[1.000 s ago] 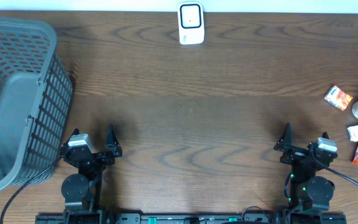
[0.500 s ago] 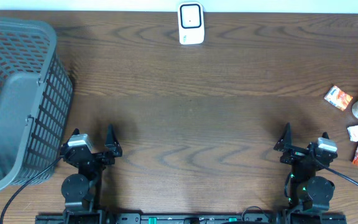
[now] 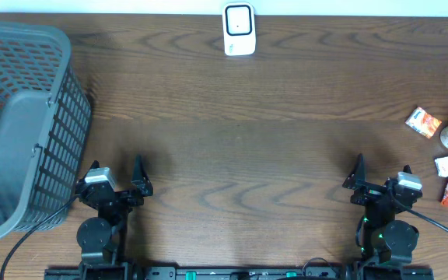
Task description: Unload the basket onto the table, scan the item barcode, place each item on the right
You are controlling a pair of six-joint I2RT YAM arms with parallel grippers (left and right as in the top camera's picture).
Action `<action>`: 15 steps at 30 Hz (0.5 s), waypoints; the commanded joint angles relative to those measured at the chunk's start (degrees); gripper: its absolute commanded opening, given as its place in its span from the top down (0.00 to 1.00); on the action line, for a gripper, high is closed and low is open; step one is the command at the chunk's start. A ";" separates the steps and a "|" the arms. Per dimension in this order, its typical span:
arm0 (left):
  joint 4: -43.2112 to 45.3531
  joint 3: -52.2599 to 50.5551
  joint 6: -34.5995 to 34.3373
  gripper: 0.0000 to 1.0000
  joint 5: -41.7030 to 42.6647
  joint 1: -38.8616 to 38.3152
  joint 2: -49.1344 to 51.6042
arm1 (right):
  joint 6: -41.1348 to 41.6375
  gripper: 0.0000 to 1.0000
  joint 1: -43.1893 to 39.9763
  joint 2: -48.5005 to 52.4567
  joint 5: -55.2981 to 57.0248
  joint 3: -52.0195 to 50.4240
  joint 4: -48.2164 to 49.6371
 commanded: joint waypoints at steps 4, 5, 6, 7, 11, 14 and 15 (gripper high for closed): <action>-2.08 -1.03 -0.09 0.03 -2.01 -0.24 -0.39 | -0.37 0.01 -0.55 -0.35 0.09 -0.09 -0.22; -2.08 -1.03 -0.09 0.03 -2.01 -0.24 -0.39 | -0.37 0.01 -0.55 -0.35 0.09 -0.09 -0.22; -2.08 -1.03 -0.09 0.03 -2.01 -0.24 -0.39 | -0.37 0.01 -0.55 -0.35 0.09 -0.09 -0.22; -2.08 -1.03 -0.09 0.03 -2.01 -0.24 -0.39 | -0.37 0.01 -0.55 -0.35 0.09 -0.09 -0.22; -2.08 -1.03 -0.09 0.03 -2.01 -0.24 -0.39 | -0.37 0.01 -0.55 -0.35 0.07 -0.09 -0.22; -2.08 -1.03 -0.09 0.02 -2.01 -0.24 -0.39 | -0.37 0.01 -0.55 -0.35 0.09 -0.09 -0.22; -2.08 -1.03 -0.09 0.03 -2.01 -0.24 -0.39 | -0.37 0.01 -0.55 -0.35 0.09 -0.09 -0.22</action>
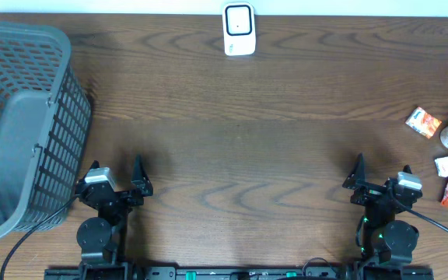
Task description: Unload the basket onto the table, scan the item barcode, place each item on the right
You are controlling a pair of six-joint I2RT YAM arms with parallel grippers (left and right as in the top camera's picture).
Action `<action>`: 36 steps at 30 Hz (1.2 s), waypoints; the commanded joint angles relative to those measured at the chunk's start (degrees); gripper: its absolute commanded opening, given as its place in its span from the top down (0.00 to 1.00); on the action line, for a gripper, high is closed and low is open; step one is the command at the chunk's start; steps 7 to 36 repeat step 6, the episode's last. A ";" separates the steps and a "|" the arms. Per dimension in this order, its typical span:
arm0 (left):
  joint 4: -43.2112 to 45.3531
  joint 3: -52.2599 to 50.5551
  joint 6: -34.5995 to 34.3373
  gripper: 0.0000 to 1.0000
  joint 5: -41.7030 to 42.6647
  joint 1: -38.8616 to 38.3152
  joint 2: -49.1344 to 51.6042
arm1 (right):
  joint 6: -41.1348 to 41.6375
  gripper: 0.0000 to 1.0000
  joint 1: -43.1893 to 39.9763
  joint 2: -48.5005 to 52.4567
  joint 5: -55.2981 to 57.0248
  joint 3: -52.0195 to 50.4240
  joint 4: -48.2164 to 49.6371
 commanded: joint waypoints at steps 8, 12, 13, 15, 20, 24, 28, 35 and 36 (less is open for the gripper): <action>-2.08 -1.03 -0.09 0.03 -2.01 -0.24 -0.39 | -0.37 0.01 -0.55 -0.35 0.07 -0.09 -0.22; -2.08 -1.03 -0.09 0.03 -2.01 -0.24 -0.39 | -0.37 0.01 -0.55 -0.35 0.07 -0.09 -0.22; -2.08 -1.03 -0.09 0.03 -2.01 -0.24 -0.39 | -0.37 0.01 -0.55 -0.35 0.07 -0.09 -0.22; -2.08 -1.03 -0.09 0.03 -2.01 -0.24 -0.39 | -0.37 0.01 -0.55 -0.35 0.07 -0.09 -0.22; -2.08 -1.03 -0.09 0.03 -2.01 -0.24 -0.39 | -0.37 0.01 -0.55 -0.35 0.07 -0.09 -0.22; -2.08 -1.03 -0.09 0.03 -2.01 -0.24 -0.39 | -0.37 0.01 -0.55 -0.35 0.07 -0.09 -0.22; -2.08 -1.03 -0.09 0.03 -2.01 -0.24 -0.39 | -0.37 0.01 -0.55 -0.35 0.07 -0.09 -0.22; -2.08 -1.03 -0.09 0.03 -2.01 -0.24 -0.39 | -0.37 0.01 -0.55 -0.35 0.07 -0.09 -0.22; -2.08 -1.03 -0.09 0.03 -2.01 -0.24 -0.39 | -0.37 0.01 -0.55 -0.35 0.07 -0.09 -0.22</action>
